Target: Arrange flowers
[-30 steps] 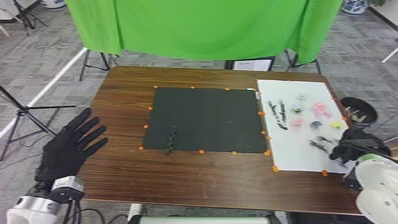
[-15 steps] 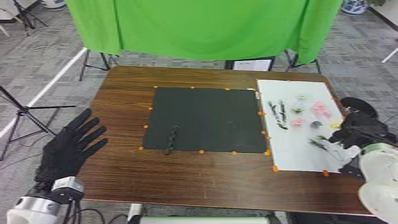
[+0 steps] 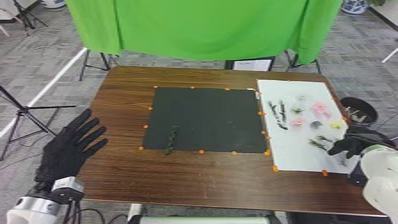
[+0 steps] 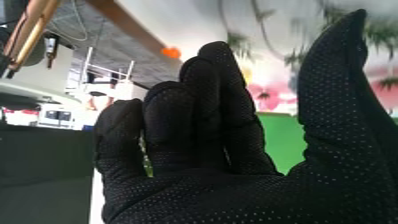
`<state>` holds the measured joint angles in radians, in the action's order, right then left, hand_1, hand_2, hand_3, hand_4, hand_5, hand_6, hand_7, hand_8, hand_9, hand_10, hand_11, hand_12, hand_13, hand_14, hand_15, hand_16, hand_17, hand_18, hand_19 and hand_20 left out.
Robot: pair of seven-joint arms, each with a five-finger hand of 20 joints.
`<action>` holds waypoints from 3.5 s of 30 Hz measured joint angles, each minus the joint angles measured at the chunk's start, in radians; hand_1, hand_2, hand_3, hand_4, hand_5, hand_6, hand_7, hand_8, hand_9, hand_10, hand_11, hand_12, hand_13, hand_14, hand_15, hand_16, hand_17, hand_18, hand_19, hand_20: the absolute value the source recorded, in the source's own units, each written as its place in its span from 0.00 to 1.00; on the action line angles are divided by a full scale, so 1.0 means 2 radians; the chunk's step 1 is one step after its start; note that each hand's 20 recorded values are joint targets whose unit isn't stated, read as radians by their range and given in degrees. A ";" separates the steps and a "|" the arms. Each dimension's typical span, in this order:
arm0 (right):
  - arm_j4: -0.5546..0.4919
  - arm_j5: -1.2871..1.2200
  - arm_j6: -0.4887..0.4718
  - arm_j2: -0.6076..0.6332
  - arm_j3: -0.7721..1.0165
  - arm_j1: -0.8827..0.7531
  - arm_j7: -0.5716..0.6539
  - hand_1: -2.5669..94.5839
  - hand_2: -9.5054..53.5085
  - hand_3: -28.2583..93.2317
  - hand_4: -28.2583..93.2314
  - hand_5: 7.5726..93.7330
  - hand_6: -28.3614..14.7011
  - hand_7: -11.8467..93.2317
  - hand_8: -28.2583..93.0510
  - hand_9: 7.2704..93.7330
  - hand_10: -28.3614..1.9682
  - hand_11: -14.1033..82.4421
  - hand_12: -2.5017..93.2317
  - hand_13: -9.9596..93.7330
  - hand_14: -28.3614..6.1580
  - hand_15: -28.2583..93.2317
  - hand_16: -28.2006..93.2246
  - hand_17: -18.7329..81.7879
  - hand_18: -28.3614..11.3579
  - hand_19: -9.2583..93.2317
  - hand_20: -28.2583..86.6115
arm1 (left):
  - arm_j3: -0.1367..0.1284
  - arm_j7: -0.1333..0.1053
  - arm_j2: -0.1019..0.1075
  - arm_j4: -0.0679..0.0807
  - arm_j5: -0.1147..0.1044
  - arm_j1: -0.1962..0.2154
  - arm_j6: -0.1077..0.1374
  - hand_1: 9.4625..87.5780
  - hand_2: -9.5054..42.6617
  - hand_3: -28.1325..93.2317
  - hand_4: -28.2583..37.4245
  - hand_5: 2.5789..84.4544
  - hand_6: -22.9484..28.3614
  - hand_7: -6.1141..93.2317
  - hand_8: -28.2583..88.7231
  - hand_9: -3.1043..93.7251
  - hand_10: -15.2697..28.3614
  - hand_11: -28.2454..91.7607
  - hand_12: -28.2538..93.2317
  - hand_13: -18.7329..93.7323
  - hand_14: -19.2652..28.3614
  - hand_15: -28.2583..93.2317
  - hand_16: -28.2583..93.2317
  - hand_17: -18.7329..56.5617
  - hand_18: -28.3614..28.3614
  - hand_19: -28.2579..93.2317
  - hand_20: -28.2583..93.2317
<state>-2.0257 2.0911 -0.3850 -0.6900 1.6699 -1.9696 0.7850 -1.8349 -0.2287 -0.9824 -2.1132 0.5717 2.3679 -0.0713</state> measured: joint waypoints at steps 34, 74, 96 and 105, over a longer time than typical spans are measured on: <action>-0.036 -0.007 0.254 -0.026 -0.157 0.138 -0.031 0.38 0.00 0.97 0.15 0.85 0.66 0.57 0.44 0.88 0.61 0.83 0.54 0.83 0.53 0.97 0.57 0.61 0.12 1.00 0.86 | 0.000 0.002 0.000 0.000 -0.001 0.002 0.004 0.19 0.04 0.80 0.00 0.26 0.50 0.23 0.16 0.25 0.58 0.34 0.40 0.29 0.69 0.39 0.27 0.10 0.86 0.49 0.31; 0.134 0.137 0.092 -0.292 -0.431 0.308 -0.010 0.34 0.07 0.97 0.15 0.95 0.74 0.49 0.44 0.97 0.71 0.78 0.52 0.92 0.61 0.94 0.56 0.72 0.12 1.00 0.88 | 0.022 0.015 0.015 0.009 -0.004 -0.019 0.004 0.19 0.04 0.80 0.00 0.26 0.50 0.23 0.16 0.24 0.58 0.34 0.40 0.29 0.69 0.39 0.28 0.10 0.86 0.49 0.31; 0.156 0.140 0.090 -0.324 -0.403 0.307 0.005 0.24 0.12 0.93 0.10 0.97 0.71 0.51 0.20 0.99 0.71 0.75 0.52 0.92 0.62 0.93 0.57 0.73 0.13 1.00 0.88 | 0.029 0.015 0.018 0.011 -0.004 -0.026 0.005 0.19 0.04 0.80 0.00 0.26 0.50 0.23 0.16 0.24 0.58 0.34 0.40 0.29 0.69 0.39 0.28 0.10 0.86 0.49 0.31; 0.115 0.123 0.081 -0.321 -0.375 0.285 0.007 0.18 0.10 0.90 0.06 0.96 0.69 0.49 0.20 0.98 0.70 0.74 0.52 0.91 0.61 0.92 0.58 0.72 0.13 1.00 0.87 | 0.028 0.015 0.017 0.012 -0.004 -0.026 0.004 0.19 0.05 0.80 0.00 0.26 0.50 0.23 0.16 0.25 0.58 0.34 0.40 0.29 0.69 0.39 0.28 0.10 0.86 0.49 0.31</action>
<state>-1.7960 2.3370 -0.2232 -1.3317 0.9202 -1.3997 0.7992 -1.7787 -0.1985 -0.9480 -2.0888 0.5638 2.3158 -0.0624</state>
